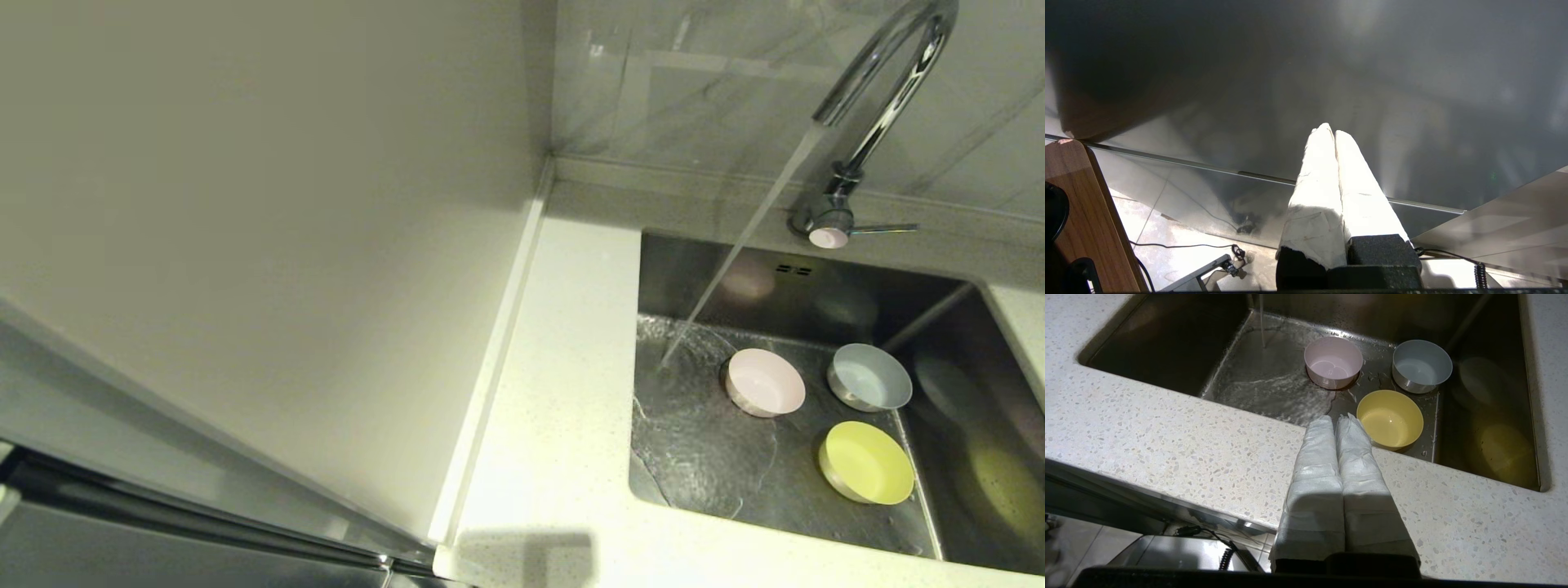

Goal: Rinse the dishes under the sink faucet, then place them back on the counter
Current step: Wait for the water to rinse the bowl

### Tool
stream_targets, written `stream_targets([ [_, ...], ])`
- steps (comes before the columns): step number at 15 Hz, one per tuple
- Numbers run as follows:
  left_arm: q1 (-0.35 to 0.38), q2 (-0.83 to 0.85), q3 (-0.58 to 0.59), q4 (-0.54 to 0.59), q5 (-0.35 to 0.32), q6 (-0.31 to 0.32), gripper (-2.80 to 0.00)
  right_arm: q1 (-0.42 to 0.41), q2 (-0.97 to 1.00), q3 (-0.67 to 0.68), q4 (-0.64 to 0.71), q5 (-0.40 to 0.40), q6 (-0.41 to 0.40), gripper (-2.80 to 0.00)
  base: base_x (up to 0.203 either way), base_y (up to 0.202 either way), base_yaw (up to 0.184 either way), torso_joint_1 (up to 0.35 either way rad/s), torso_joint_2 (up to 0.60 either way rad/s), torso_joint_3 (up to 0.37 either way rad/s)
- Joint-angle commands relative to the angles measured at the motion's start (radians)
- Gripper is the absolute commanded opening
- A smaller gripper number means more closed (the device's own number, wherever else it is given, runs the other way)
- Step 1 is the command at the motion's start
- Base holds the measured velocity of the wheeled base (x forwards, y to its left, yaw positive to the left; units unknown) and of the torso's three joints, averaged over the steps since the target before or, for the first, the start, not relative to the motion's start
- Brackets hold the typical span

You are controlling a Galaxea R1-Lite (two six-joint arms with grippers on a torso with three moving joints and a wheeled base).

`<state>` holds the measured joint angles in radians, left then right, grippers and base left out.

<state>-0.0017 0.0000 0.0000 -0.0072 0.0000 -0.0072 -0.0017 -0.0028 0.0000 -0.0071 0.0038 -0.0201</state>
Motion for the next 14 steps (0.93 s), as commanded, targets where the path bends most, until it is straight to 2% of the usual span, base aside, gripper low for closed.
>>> stream_targets([
  [1, 0.0, 0.0, 0.003, 0.0, 0.0, 0.0, -2.8, 0.0, 0.003, 0.0, -0.001, 0.001, -0.001, -2.8, 0.0, 0.0, 0.0, 0.0, 0.0, 0.0],
  [3, 0.0, 0.0, 0.003, 0.0, 0.0, 0.0, -2.8, 0.0, 0.003, 0.0, -0.001, 0.009, -0.02, -2.8, 0.0, 0.0, 0.0, 0.0, 0.0, 0.0],
  [5, 0.0, 0.0, 0.003, 0.0, 0.0, 0.0, -2.8, 0.0, 0.003, 0.0, -0.003, 0.024, -0.122, -2.8, 0.0, 0.0, 0.0, 0.0, 0.0, 0.0],
  [6, 0.0, 0.0, 0.003, 0.0, 0.0, 0.0, -2.8, 0.0, 0.003, 0.0, -0.004, 0.027, -0.125, -2.8, 0.0, 0.0, 0.0, 0.0, 0.0, 0.0],
  [10, 0.0, 0.0, 0.003, 0.0, 0.0, 0.0, -2.8, 0.0, 0.003, 0.0, -0.001, 0.011, 0.0, -2.8, 0.0, 0.0, 0.0, 0.0, 0.0, 0.0],
  [14, 0.0, 0.0, 0.003, 0.0, 0.0, 0.0, -2.8, 0.0, 0.003, 0.0, -0.001, 0.005, 0.0, -2.8, 0.0, 0.0, 0.0, 0.0, 0.0, 0.0],
])
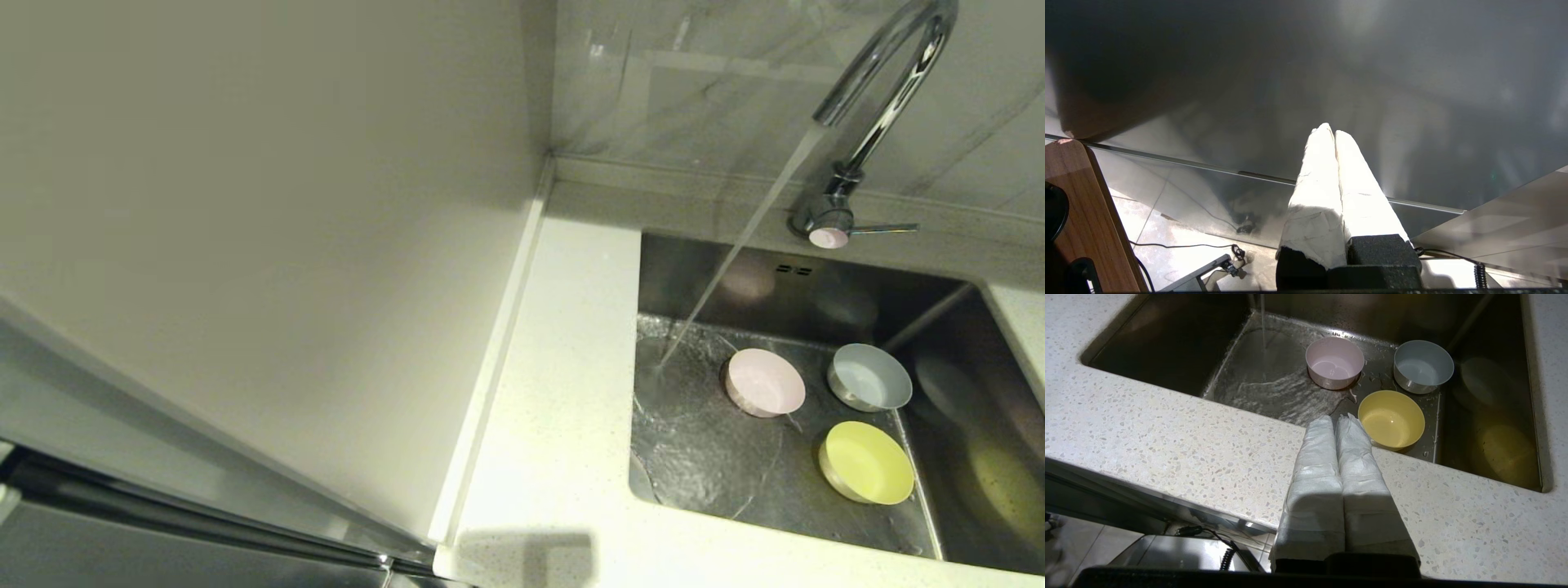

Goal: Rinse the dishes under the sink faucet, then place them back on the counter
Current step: Wait for the water to rinse the bowl

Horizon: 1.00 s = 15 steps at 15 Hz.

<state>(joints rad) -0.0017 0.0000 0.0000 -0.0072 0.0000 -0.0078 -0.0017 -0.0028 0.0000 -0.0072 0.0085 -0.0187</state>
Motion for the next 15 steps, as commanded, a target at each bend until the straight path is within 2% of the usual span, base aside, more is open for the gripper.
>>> stream_targets([
  [1, 0.0, 0.0, 0.003, 0.0, 0.0, 0.0, -2.8, 0.0, 0.003, 0.0, 0.0, 0.001, -0.001, -2.8, 0.0, 0.0, 0.0, 0.0, 0.0, 0.0],
  [15, 0.0, 0.0, 0.003, 0.0, 0.0, 0.0, -2.8, 0.0, 0.003, 0.0, 0.0, 0.001, -0.001, -2.8, 0.0, 0.0, 0.0, 0.0, 0.0, 0.0],
])
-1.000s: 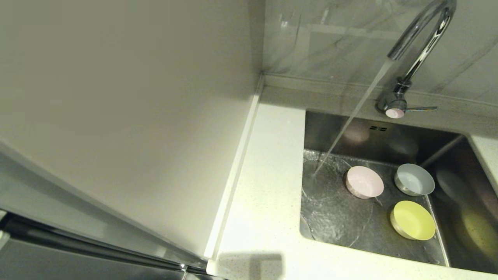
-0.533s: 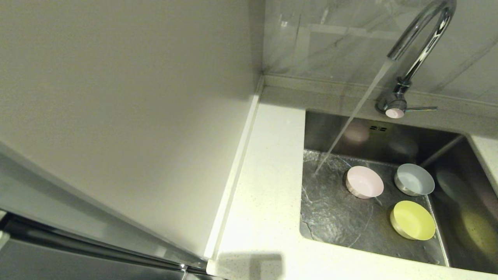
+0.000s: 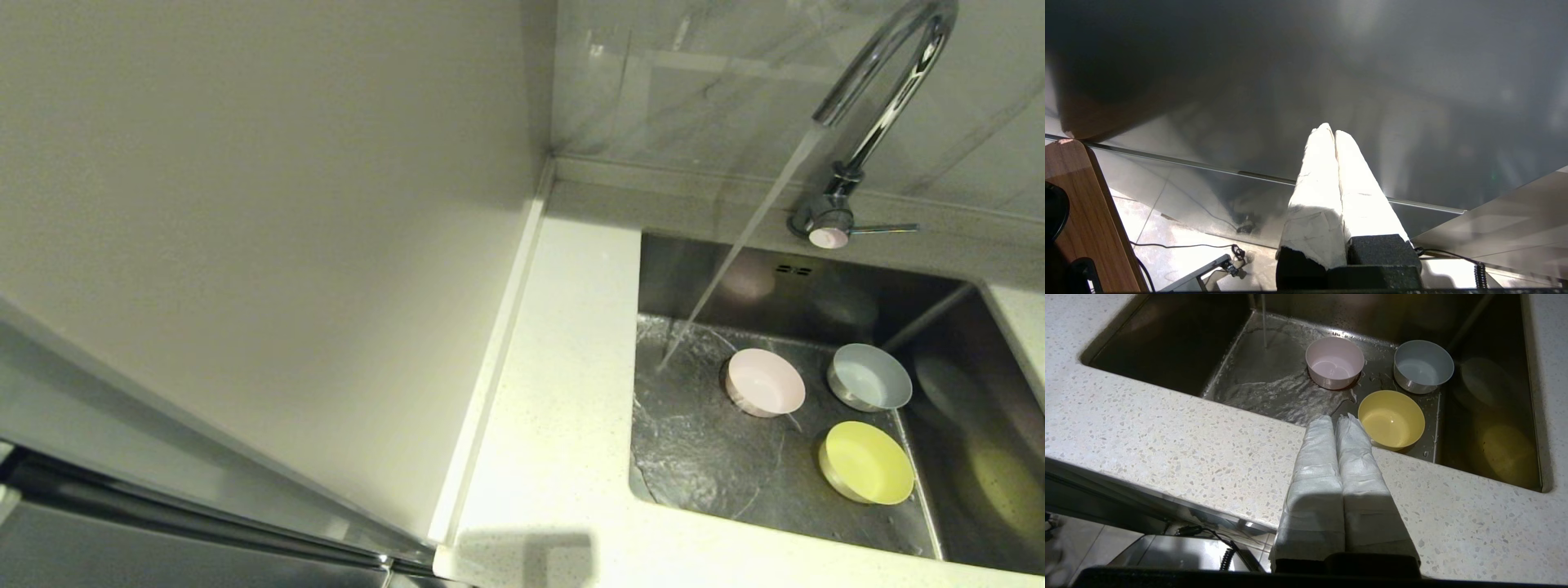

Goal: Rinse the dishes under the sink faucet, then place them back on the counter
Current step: Wait for the water to rinse the bowl

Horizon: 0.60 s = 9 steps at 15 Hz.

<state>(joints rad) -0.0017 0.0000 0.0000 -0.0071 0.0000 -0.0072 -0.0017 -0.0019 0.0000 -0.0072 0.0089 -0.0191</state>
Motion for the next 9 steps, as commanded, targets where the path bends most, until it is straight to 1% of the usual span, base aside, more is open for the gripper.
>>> stream_targets([
  [1, 0.0, 0.0, 0.003, -0.001, 0.0, 0.0, -2.8, 0.0, 0.002, 0.0, 0.0, 0.0, -0.001, -2.8, 0.0, 0.0, 0.0, 0.0, 0.0, 0.0],
  [9, 0.0, 0.0, 0.003, -0.001, 0.0, 0.0, -2.8, 0.0, 0.002, 0.0, 0.0, 0.0, -0.001, -2.8, 0.0, 0.0, 0.0, 0.0, 0.0, 0.0],
])
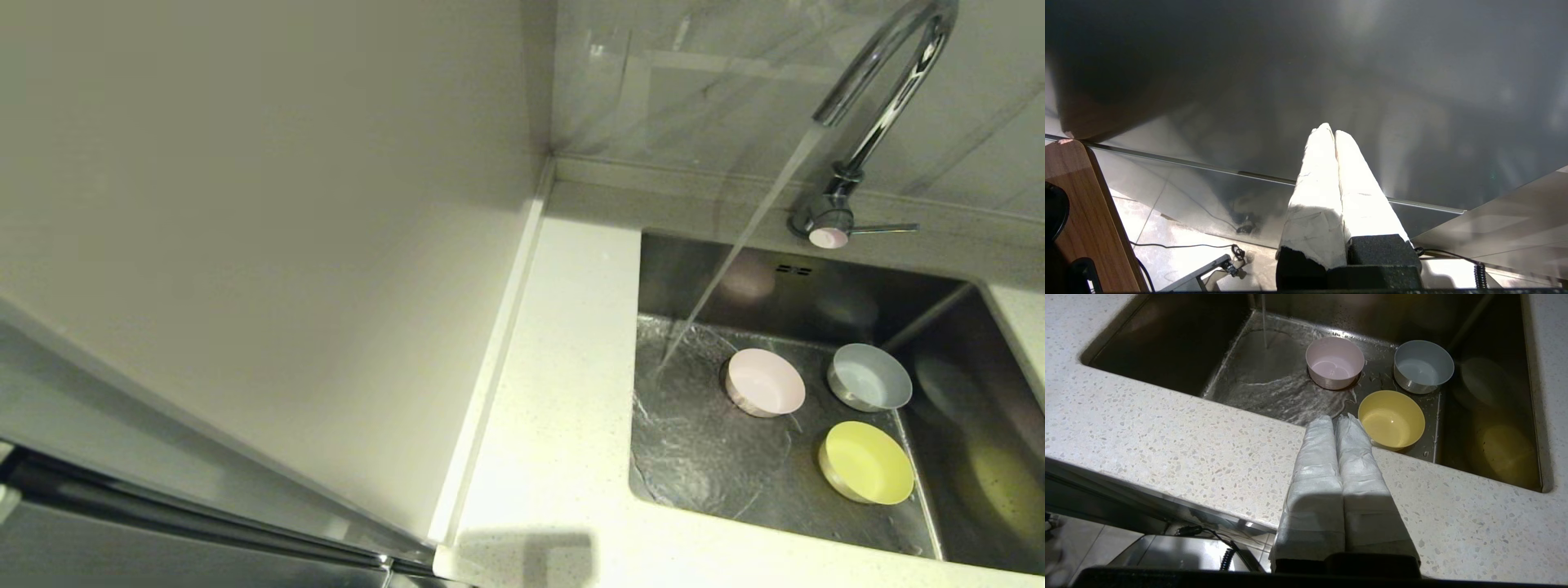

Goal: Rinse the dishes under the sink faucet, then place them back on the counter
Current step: Wait for the water to rinse the bowl

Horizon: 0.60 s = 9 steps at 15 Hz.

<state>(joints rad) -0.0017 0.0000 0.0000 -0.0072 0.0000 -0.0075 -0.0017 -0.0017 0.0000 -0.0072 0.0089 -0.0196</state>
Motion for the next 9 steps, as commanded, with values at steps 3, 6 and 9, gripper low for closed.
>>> stream_targets([
  [3, 0.0, 0.0, 0.003, 0.0, 0.0, 0.0, -2.8, 0.0, 0.002, 0.0, 0.0, 0.001, 0.0, -2.8, 0.0, 0.0, 0.0, 0.0, 0.0, 0.0],
  [6, 0.0, 0.0, 0.003, 0.0, 0.0, 0.0, -2.8, 0.0, 0.002, 0.0, 0.0, 0.0, 0.0, -2.8, 0.0, 0.0, 0.0, 0.0, 0.0, 0.0],
  [9, 0.0, 0.0, 0.003, 0.0, 0.0, 0.0, -2.8, 0.0, 0.002, 0.0, 0.0, 0.0, 0.0, -2.8, 0.0, 0.0, 0.0, 0.0, 0.0, 0.0],
])
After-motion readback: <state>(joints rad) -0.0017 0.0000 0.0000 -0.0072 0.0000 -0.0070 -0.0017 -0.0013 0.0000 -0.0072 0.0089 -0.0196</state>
